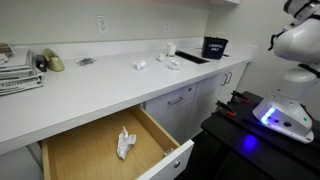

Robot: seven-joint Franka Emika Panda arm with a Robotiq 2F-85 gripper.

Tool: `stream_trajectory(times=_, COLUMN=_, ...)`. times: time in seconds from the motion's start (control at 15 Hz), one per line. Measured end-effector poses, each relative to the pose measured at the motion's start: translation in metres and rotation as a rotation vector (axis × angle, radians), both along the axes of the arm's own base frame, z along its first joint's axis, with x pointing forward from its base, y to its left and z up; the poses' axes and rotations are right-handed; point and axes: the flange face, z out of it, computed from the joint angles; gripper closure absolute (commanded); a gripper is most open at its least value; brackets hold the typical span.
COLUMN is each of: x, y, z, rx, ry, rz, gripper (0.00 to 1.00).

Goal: Close the cabinet door on the far right

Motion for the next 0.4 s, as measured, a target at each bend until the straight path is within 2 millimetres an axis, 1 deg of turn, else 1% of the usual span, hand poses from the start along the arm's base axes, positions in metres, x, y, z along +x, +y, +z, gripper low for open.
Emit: stream_trajectory(times=0.4, x=-0.0059, y=0.0127, z=0.0089, rx=-0.048, ry=0.036, rz=0.041, gripper=1.00)
